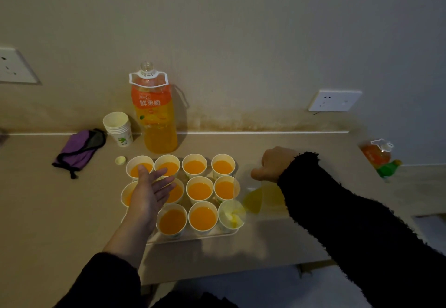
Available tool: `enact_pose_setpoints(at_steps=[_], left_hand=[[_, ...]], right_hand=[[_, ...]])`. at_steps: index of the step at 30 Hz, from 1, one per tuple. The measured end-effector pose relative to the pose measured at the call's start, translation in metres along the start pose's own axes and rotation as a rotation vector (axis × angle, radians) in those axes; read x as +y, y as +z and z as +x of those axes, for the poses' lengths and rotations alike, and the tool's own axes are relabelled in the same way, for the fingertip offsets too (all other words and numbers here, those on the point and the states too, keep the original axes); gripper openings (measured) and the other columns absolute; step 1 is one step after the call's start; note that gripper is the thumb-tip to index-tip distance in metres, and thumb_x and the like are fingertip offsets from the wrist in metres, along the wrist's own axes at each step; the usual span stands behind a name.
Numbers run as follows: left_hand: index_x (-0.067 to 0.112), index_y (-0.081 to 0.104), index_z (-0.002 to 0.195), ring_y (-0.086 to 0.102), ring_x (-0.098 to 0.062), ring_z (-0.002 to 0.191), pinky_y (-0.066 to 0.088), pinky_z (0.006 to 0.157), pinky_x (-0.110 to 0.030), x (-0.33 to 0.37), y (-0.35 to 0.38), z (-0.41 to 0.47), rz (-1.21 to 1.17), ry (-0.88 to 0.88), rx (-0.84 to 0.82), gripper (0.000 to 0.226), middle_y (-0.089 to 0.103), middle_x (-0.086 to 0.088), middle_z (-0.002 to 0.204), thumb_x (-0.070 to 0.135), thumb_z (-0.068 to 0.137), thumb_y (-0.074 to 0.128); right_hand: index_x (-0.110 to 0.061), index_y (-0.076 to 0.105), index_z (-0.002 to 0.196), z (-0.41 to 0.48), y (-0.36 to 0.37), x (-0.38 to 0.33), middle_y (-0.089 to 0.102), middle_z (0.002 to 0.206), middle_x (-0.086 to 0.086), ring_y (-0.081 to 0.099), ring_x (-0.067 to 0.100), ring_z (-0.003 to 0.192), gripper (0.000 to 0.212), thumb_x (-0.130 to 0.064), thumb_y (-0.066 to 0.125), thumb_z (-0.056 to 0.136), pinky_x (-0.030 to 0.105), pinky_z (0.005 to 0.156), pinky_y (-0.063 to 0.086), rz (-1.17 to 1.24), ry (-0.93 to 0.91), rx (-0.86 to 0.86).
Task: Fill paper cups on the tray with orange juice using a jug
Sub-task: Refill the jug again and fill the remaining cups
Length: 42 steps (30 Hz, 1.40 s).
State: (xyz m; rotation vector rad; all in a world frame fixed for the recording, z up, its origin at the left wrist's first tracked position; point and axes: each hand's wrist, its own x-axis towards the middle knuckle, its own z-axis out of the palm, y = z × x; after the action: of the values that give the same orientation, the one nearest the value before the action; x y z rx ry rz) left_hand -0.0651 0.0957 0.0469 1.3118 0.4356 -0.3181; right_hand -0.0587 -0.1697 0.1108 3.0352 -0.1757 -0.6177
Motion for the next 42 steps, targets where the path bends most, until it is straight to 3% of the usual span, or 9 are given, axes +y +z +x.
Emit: enact_pose_setpoints(at_steps=[15,31,42], left_hand=[[0.015,0.059,0.112,0.057,-0.029,0.112,0.033,0.107,-0.044,0.001,0.000,0.004,0.011,-0.013,0.007,0.065,0.062,-0.014,0.117,0.058,0.096,0.012],[0.013,0.058,0.118,0.058,-0.028,0.111,0.035,0.105,-0.044,-0.003,0.005,0.008,0.021,-0.023,0.030,0.067,0.064,-0.013,0.114,0.058,0.097,0.014],[0.013,0.057,0.119,0.057,-0.029,0.114,0.034,0.108,-0.044,-0.001,0.004,0.010,0.020,-0.026,0.014,0.067,0.062,-0.015,0.120,0.058,0.097,0.013]], right_hand=[[-0.014,0.045,0.054,0.001,0.001,0.000,0.042,0.055,0.001,0.040,0.017,0.050,0.049,-0.053,0.053,0.082,0.022,0.050,0.028,0.030,0.005,-0.009],[-0.013,0.051,0.056,0.016,0.010,0.006,0.048,0.057,0.004,0.047,0.021,0.056,0.047,-0.055,0.056,0.076,0.026,0.056,0.035,0.063,0.000,-0.004],[-0.013,0.048,0.055,0.018,0.006,0.005,0.046,0.056,0.003,0.044,0.019,0.053,0.048,-0.054,0.057,0.078,0.024,0.051,0.031,0.052,-0.015,0.003]])
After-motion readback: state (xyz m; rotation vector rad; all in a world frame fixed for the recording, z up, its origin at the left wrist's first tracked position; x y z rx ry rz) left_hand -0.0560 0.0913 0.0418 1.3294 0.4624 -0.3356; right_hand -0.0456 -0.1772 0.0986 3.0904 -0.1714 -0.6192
